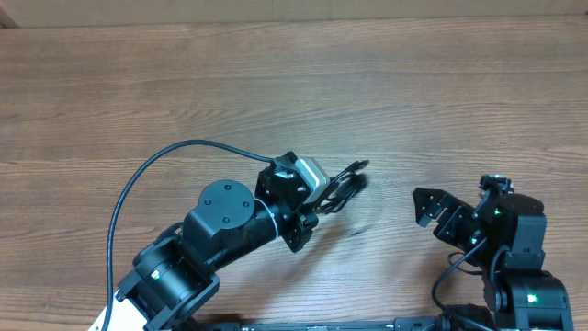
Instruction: Untangle cables
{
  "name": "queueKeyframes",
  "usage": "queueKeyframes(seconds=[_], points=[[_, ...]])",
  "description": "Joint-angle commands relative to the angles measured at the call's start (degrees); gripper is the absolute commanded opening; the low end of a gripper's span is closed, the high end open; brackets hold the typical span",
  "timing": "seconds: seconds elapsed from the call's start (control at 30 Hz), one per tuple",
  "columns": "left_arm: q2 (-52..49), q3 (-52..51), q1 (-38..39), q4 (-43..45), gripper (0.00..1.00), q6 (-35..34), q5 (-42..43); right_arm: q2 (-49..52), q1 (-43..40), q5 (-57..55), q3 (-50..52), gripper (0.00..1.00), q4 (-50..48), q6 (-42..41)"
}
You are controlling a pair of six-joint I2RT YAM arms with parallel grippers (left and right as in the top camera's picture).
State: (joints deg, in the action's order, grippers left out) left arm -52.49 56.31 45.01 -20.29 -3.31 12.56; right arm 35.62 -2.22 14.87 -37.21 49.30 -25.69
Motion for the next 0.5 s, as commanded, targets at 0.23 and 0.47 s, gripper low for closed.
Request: queueKeyframes(seconds=[0.23, 0.47], points=[[0.76, 0.96, 0.24, -0.2, 0.04, -0.98, -0.92, -0.2, -0.11, 25.0, -1.55, 1.0, -6.73, 6.25], [0.76, 0.96, 0.22, 0.44, 0.04, -0.96, -1.16, -0.2, -0.11, 26.38, -1.55, 1.0, -8.02, 6.01]])
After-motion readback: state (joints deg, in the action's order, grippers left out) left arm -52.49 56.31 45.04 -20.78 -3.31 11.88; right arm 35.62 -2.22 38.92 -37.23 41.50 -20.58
